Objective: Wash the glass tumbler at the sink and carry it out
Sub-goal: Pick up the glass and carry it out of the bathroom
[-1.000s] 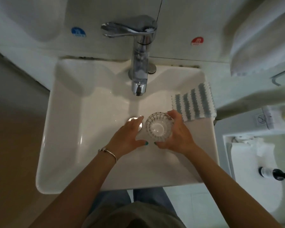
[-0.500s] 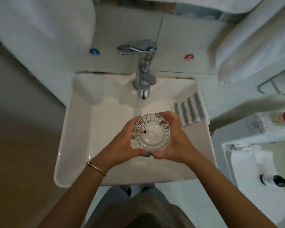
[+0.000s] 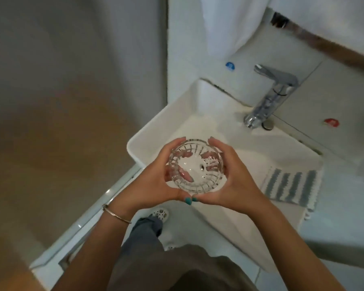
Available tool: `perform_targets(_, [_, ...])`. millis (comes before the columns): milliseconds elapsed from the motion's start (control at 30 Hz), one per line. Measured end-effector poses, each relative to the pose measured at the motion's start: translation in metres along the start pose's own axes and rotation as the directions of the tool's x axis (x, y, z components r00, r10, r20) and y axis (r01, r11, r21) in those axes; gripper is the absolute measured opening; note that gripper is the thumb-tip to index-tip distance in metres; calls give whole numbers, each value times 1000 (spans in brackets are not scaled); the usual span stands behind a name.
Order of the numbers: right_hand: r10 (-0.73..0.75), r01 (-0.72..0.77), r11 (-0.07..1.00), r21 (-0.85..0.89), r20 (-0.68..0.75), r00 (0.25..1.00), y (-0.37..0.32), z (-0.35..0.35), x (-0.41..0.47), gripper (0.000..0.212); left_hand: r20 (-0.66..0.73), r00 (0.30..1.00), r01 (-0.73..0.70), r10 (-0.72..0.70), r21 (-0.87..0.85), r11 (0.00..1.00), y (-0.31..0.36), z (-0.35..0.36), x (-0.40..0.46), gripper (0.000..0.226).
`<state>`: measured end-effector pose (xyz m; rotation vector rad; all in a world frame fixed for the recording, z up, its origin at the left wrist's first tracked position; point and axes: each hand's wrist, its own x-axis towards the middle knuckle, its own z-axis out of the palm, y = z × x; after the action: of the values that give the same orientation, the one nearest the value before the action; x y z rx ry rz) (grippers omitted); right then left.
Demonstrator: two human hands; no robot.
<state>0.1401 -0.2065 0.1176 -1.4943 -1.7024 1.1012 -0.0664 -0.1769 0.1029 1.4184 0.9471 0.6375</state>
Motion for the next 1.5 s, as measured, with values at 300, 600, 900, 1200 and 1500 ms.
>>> perform_targets(300, [-50,-19,991,129,508,860,-44,77,1,107,-446,885,95,-136,-114,989,-11,-3,-137,113])
perform_targets(600, [-157,75,987,141,784,600,-113,212,-19,113,-763,623,181,-171,-71,981,-48,-30,-287,110])
perform_targets(900, [-214,95,977,192,882,419,-185,365,-63,116,-879,450,219,-155,-60,974,-74,-82,-439,106])
perform_targets(1200, [-249,128,966,226,946,209,-238,491,-69,116,-952,250,306,-175,-93,947,-98,-134,-536,107])
perform_targets(1500, [-284,217,938,271,959,27,-294,592,-80,117,-981,-34,77,-192,-194,978,-116,-167,-602,105])
